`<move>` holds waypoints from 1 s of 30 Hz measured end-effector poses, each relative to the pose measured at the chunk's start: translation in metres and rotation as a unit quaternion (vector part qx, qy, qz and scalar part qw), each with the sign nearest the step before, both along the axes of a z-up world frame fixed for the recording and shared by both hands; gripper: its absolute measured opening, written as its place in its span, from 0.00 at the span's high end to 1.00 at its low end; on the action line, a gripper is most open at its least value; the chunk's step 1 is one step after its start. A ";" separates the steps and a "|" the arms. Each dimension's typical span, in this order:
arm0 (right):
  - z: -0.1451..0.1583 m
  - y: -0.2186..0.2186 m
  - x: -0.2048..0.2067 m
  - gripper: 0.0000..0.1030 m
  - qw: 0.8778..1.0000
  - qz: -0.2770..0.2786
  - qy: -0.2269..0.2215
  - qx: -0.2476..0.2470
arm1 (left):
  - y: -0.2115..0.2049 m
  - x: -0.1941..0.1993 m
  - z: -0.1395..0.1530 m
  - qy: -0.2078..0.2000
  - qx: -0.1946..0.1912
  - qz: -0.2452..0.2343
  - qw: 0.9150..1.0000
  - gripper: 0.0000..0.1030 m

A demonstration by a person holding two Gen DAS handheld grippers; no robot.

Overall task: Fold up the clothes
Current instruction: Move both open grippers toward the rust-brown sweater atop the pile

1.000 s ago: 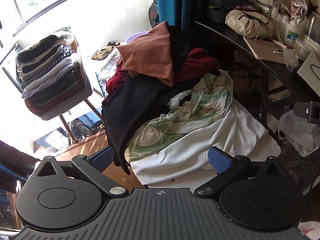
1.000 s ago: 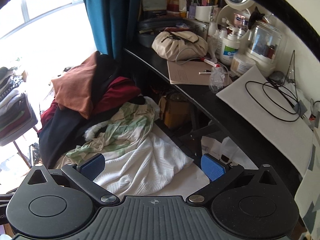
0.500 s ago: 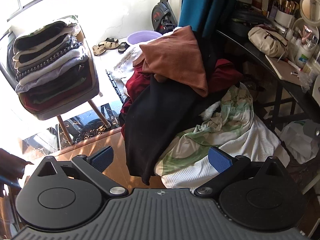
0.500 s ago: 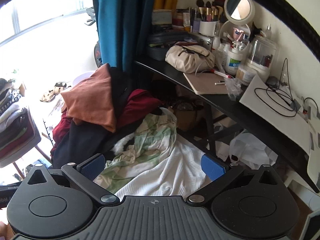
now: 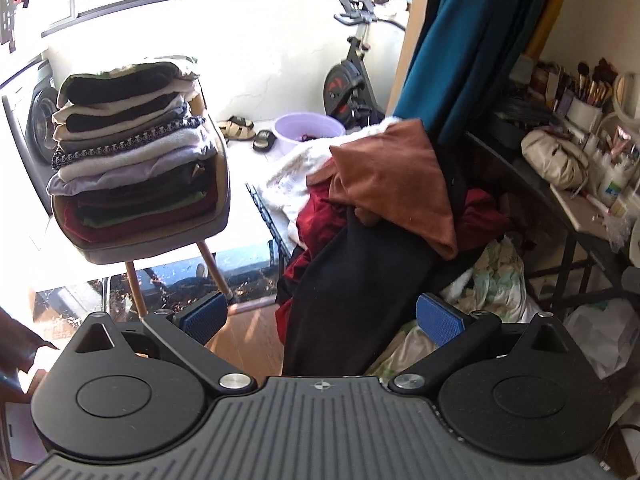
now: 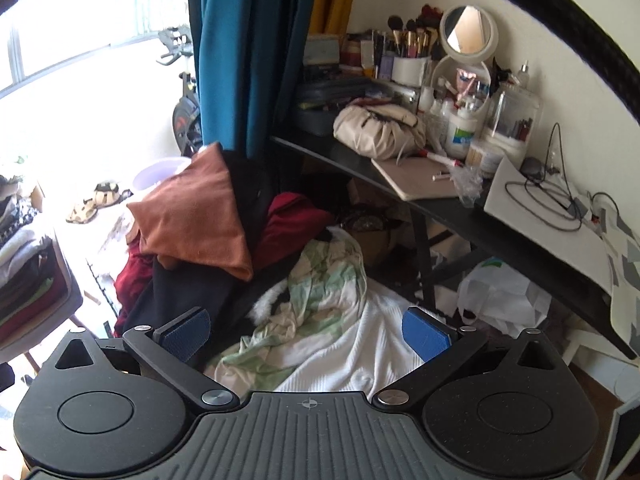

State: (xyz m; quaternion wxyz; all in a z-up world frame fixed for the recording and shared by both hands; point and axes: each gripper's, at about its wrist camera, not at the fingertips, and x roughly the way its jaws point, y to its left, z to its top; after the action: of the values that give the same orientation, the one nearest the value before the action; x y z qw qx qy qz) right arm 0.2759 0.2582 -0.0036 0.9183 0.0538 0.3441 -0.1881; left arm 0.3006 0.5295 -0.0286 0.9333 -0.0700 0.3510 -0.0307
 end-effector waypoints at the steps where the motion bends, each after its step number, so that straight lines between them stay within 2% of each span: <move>1: 0.002 0.003 0.001 0.01 1.000 -0.002 -0.005 -0.002 | 0.009 -0.001 0.002 -0.028 -0.014 0.007 0.999 0.00; 3: 0.008 0.004 0.002 0.01 1.000 0.001 -0.023 -0.018 | 0.024 -0.001 0.008 -0.072 -0.031 0.013 0.997 0.00; 5: 0.011 0.005 0.007 0.01 0.999 0.001 -0.021 -0.027 | 0.030 0.006 0.010 -0.076 -0.020 0.014 0.997 0.00; 9: -0.001 0.012 0.020 0.01 0.998 0.050 -0.019 -0.034 | 0.028 0.019 0.004 -0.049 0.017 0.004 0.999 0.00; 12: -0.014 0.018 0.033 0.01 0.995 0.090 -0.007 -0.033 | 0.018 0.029 -0.003 -0.009 0.032 -0.019 0.999 0.00; 14: -0.019 0.009 0.040 0.01 0.996 0.085 -0.017 0.025 | 0.009 0.040 -0.008 0.014 0.060 -0.028 0.998 0.00; 17: -0.030 -0.016 0.045 0.01 0.987 0.057 -0.053 0.142 | -0.004 0.055 -0.004 0.009 0.090 -0.014 0.996 0.00; 19: -0.039 -0.034 0.052 0.01 0.976 0.048 -0.059 0.205 | -0.009 0.068 0.005 0.002 0.070 -0.011 0.997 0.00; 21: -0.046 -0.048 0.059 0.01 0.970 0.041 -0.058 0.234 | -0.014 0.081 0.011 -0.003 0.043 -0.009 0.999 0.00; 26: -0.056 -0.060 0.082 0.01 0.974 0.026 -0.045 0.221 | -0.025 0.111 0.020 -0.020 -0.015 -0.013 1.000 0.00; 30: -0.062 -0.066 0.101 0.01 0.978 0.014 -0.033 0.204 | -0.032 0.130 0.016 -0.027 -0.022 -0.021 0.999 0.00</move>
State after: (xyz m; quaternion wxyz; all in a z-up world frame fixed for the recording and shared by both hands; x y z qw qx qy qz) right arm 0.3769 0.1918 -0.0656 0.9017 0.2410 0.3450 -0.0990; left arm 0.4303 0.4978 -0.0130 0.9397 -0.0821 0.3266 -0.0599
